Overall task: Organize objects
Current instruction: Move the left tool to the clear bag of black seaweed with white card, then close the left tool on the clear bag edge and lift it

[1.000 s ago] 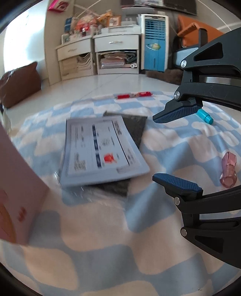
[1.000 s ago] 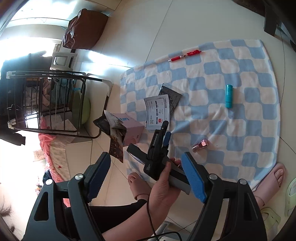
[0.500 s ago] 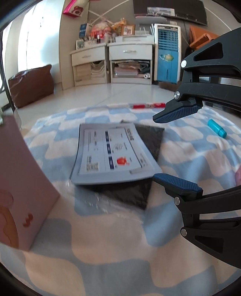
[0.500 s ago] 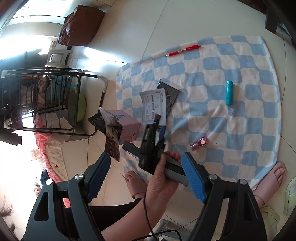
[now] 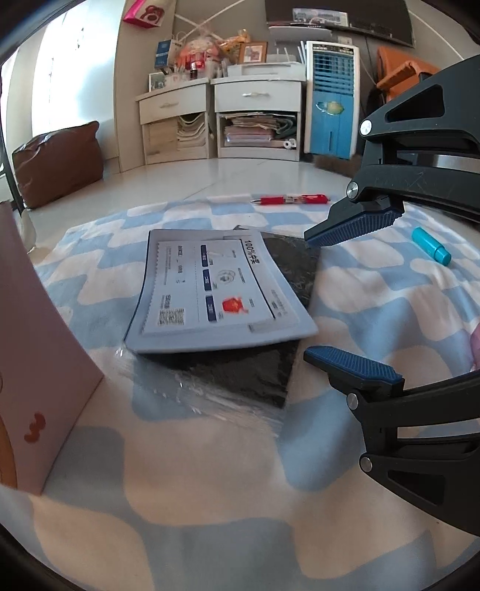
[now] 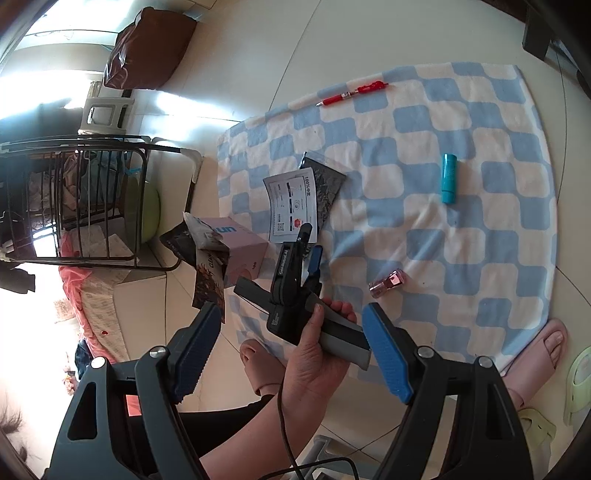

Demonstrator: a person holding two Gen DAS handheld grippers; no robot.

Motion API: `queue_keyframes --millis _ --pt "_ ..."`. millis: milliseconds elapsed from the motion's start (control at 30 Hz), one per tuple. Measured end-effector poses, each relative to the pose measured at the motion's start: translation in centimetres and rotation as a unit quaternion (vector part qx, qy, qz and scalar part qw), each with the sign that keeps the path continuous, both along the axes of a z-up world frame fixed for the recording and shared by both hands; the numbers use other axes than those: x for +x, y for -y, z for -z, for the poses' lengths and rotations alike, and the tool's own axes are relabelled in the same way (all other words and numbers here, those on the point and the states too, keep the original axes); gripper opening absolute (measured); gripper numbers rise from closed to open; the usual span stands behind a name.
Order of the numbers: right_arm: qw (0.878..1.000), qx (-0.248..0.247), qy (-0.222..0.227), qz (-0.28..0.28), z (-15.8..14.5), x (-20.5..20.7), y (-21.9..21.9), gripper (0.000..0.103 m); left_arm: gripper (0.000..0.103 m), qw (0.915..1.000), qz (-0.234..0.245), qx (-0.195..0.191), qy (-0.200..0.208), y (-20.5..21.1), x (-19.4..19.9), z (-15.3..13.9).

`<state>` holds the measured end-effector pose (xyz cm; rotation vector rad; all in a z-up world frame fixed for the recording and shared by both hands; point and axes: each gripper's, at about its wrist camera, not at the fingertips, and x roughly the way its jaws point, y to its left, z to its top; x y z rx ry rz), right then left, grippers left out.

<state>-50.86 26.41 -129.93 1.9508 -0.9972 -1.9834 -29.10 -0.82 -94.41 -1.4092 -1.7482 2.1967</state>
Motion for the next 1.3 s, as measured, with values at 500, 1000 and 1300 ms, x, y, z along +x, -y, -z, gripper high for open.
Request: queue_keyframes --millis 500,1000,1300 --pt "1.0 -0.007 0.012 0.004 0.8 0.4 0.1 0.08 0.029 0.9948 -0.023 0.099 -0.002 1.1 -1.7 2.9" --pt "0.999 -0.025 0.034 0.005 1.9 1.0 -0.2 0.08 0.0 0.952 -0.145 0.269 0.003 2.3 -3.3 7.4" --pt "0.999 -0.036 0.026 0.012 1.3 0.7 -0.3 0.08 0.0 0.9187 -0.136 0.368 -0.046 0.8 -3.2 5.8"
